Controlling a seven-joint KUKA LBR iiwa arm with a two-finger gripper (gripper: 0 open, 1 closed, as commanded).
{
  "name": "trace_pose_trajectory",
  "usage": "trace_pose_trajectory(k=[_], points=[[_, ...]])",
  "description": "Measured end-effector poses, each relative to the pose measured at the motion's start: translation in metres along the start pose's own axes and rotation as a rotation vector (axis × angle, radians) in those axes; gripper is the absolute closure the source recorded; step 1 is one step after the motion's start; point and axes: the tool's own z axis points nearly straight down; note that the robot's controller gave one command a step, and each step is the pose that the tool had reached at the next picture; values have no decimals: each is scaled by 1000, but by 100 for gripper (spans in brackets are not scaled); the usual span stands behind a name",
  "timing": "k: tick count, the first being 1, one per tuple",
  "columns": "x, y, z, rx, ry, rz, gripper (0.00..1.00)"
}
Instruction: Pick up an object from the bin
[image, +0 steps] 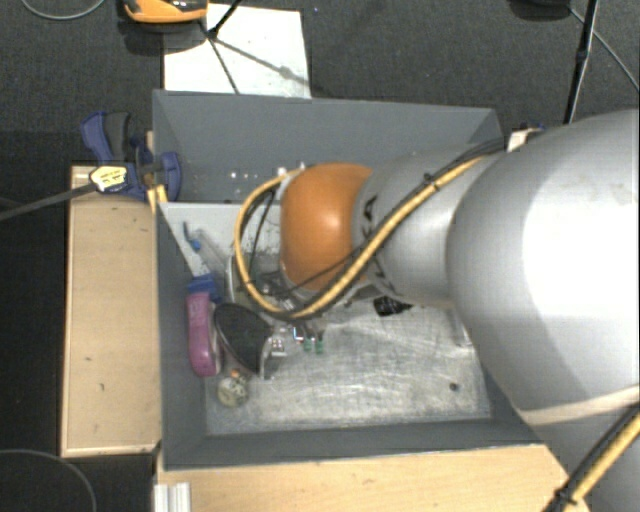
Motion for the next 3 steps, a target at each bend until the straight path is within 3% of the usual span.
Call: trace_pose_trajectory(k=[1, 2, 3], points=[[-4, -2, 28, -2, 0, 169, 0], [-5, -1, 27, -2, -2, 166, 0], [-6, -2, 26, -2, -5, 164, 100]])
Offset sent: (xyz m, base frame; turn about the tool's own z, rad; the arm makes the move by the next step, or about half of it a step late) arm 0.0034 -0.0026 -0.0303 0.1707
